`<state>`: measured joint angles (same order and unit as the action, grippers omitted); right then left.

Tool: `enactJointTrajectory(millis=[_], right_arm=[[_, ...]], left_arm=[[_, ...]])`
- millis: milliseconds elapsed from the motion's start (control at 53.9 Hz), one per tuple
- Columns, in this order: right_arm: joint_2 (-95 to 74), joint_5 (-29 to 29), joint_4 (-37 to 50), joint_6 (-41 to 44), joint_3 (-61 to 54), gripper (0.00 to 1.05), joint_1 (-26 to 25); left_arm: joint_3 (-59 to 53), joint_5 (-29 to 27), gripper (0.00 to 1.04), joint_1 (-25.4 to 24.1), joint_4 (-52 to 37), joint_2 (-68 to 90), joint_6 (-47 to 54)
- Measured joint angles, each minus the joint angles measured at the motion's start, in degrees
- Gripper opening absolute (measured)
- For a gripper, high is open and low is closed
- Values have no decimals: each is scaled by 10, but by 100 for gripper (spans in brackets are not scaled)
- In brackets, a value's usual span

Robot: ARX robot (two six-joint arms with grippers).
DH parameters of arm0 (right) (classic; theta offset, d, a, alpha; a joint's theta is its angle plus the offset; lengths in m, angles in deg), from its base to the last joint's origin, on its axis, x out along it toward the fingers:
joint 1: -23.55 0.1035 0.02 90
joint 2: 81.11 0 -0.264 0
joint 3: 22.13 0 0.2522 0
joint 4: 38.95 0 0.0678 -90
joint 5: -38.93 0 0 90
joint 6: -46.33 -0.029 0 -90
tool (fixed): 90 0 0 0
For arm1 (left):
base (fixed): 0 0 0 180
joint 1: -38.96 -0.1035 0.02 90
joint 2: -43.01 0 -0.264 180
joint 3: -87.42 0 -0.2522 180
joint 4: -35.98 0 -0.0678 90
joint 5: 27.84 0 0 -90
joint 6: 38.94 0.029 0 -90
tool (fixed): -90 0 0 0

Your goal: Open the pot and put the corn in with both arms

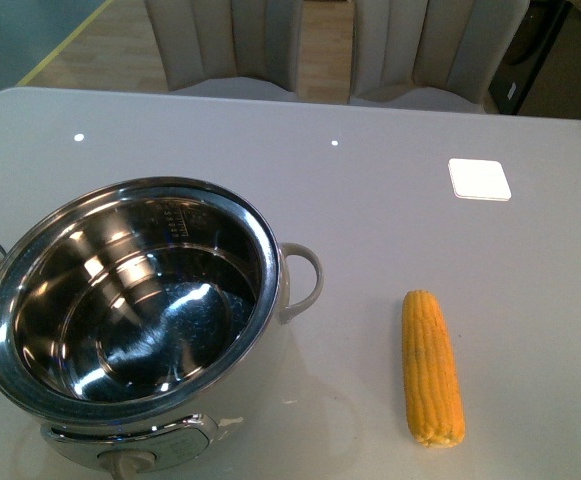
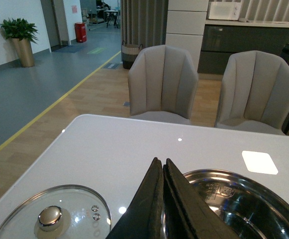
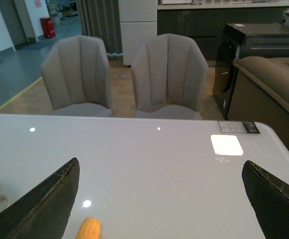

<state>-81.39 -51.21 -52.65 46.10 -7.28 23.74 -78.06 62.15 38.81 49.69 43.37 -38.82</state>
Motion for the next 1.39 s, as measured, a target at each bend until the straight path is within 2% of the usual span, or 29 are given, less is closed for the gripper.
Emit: enactJointTrajectory(millis=[93, 149, 371, 446, 464, 520, 576, 669, 780, 891, 1003, 1170, 1300, 1393], right_arm=[[0, 0, 0, 0, 0, 96, 0], [0, 0, 0, 0, 0, 96, 0], [0, 0, 0, 0, 0, 96, 0], [-1, -1, -1, -2, 0, 96, 0], [-8, -7, -14, -5, 4, 96, 2], [-74, -51, -126, -47, 50, 96, 16], [-149, -61, -183, -79, 75, 96, 26], [-250, -57, -164, -97, 77, 96, 40], [-370, -37, -86, -110, 88, 96, 43], [-585, -35, 62, -103, 130, 96, 58], [-720, -30, 135, -93, 164, 96, 70], [-867, -14, 200, -75, 209, 96, 88], [-923, 25, 204, -75, 229, 96, 96], [-927, 31, 202, -75, 230, 96, 102]], left_arm=[[0, 0, 3, 0, 0, 0, 0], [0, 0, 10, 0, 0, 0, 0], [0, 0, 46, 0, 0, 0, 0], [0, 0, 66, 0, 0, 0, 0], [0, 0, 67, 0, 0, 0, 0], [0, 0, 78, 0, 0, 0, 0], [0, 0, 87, 0, 0, 0, 0], [0, 0, 99, 0, 0, 0, 0], [0, 0, 97, 0, 0, 0, 0], [0, 0, 98, 0, 0, 0, 0], [0, 0, 98, 0, 0, 0, 0], [0, 0, 98, 0, 0, 0, 0], [0, 0, 98, 0, 0, 0, 0], [0, 0, 98, 0, 0, 0, 0]])
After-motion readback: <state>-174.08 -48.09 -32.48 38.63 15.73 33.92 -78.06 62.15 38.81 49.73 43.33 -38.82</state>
